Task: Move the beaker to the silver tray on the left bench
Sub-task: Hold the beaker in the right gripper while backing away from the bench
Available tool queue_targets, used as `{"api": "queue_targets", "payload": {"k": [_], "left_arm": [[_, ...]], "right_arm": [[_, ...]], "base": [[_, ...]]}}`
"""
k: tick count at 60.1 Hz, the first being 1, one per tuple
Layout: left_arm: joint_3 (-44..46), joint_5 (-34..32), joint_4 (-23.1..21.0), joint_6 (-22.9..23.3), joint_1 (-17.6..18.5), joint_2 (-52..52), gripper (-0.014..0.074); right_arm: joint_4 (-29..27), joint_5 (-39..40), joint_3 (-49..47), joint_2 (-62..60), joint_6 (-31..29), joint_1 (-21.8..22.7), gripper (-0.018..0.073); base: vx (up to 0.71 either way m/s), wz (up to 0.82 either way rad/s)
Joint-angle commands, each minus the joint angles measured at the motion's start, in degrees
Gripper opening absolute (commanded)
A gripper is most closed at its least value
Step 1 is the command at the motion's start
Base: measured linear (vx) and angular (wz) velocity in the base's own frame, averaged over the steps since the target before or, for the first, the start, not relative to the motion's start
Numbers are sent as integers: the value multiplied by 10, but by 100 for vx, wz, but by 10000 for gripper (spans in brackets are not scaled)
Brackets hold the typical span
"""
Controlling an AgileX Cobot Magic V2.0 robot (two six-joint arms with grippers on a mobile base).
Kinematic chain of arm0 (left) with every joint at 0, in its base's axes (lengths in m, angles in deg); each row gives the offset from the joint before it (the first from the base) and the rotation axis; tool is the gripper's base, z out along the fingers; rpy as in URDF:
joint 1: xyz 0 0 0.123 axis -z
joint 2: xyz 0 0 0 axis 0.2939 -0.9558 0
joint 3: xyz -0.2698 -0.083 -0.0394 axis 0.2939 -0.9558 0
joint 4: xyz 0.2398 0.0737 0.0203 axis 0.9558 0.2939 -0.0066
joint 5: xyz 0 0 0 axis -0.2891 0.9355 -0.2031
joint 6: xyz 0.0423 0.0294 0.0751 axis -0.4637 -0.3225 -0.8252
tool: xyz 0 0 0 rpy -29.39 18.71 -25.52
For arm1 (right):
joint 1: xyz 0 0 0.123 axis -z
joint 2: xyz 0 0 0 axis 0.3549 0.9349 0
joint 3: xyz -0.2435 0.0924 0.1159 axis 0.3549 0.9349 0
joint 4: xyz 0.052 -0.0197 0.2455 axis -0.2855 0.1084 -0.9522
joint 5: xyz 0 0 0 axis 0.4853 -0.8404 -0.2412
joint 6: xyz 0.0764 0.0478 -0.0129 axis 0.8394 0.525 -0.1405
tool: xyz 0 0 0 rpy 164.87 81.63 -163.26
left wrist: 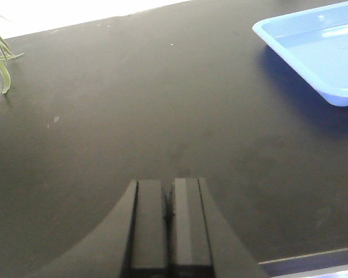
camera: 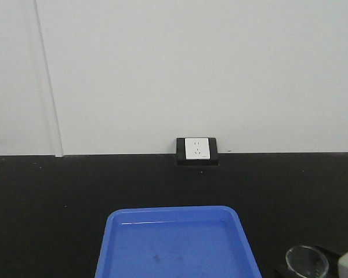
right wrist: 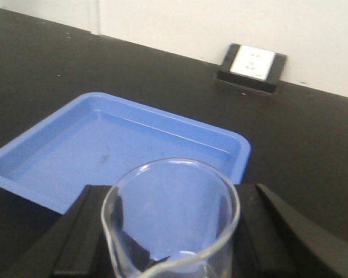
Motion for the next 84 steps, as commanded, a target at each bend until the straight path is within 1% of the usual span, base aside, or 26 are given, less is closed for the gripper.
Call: {"api": "queue_targets", "payload": {"k": [1,8,18,84], "left_arm": [[-11,-47,0,1,4,4,1],[-11,-47,0,1,4,4,1],[-11,-47,0,1,4,4,1],[-11,-47,0,1,4,4,1]], "right_arm": [[-3,-1,-11,-46,-2,3,-14],[-3,-23,-11,-81,-4,3,-14],[-1,-38,-11,-90,-4,3,-14],[-1,-39,-11,-90,-4,3,-13]], "base": [[0,0],[0,0],[0,0],[0,0]]}}
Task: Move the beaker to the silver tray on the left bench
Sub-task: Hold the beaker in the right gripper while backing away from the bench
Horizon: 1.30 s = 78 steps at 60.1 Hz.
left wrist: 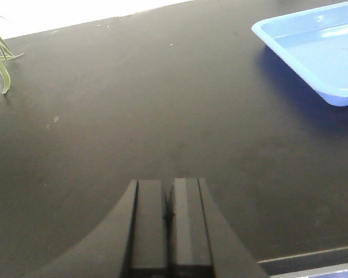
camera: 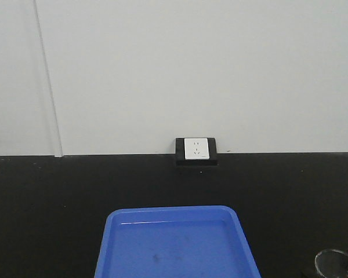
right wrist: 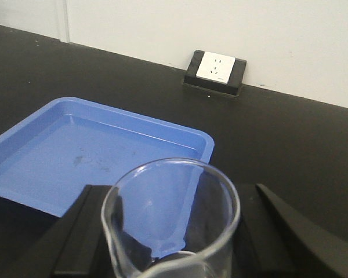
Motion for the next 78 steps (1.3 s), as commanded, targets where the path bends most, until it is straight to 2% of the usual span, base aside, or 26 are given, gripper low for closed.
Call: {"api": "queue_targets", "payload": {"k": [1,31,78], "left_arm": [[-11,-47,0,1,4,4,1],[-11,-47,0,1,4,4,1],[-11,-47,0,1,4,4,1]], "right_arm": [[2,37,-18,-4,-2,3,-13],[2,37,-18,-4,-2,3,-13],[2,37,-18,-4,-2,3,-11]], "base": [[-1,-2],[-7,-8],[-21,-10]]}}
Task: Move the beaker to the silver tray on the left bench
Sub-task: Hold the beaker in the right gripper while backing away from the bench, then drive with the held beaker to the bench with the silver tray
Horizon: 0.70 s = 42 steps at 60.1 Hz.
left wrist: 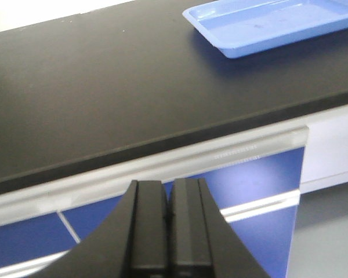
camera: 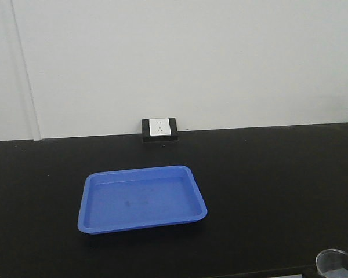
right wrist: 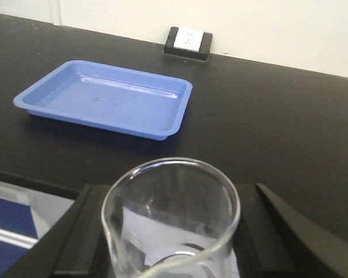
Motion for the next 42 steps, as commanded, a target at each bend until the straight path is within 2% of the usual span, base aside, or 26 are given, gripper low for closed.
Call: {"api": "queue_targets", "payload": {"k": [1,42], "left_arm": [[-11,-47,0,1,4,4,1],[-11,-47,0,1,4,4,1]], "right_arm": [[2,38,-18,-4,-2,3,-11],[2,38,-18,-4,-2,3,-11]], "base": [[-24,2],[-24,5]]}}
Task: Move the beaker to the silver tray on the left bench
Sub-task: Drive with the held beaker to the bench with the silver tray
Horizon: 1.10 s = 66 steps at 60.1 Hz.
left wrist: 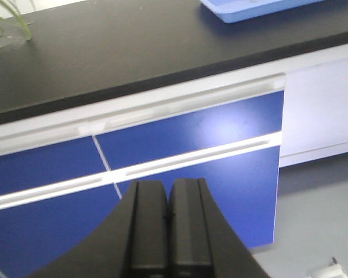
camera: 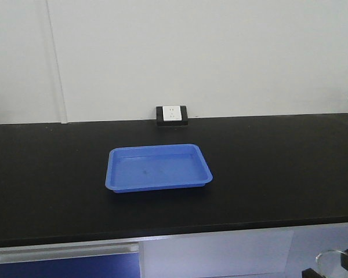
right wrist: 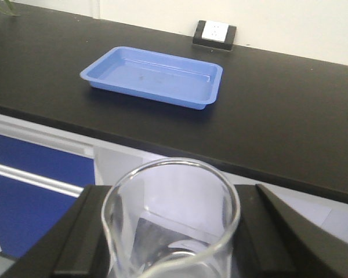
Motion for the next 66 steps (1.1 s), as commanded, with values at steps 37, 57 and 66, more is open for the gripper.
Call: {"api": "queue_targets", "payload": {"k": [37,57,66], "left_arm": [[-11,-47,0,1,4,4,1],[-11,-47,0,1,4,4,1],[-11,-47,0,1,4,4,1]], "right_arm": [[2,38,-18,-4,-2,3,-11],[2,38,-18,-4,-2,3,-11],[2,38,-18,-4,-2,3,-11]], "base": [[-26,22],[-25,45],[-22,61]]}}
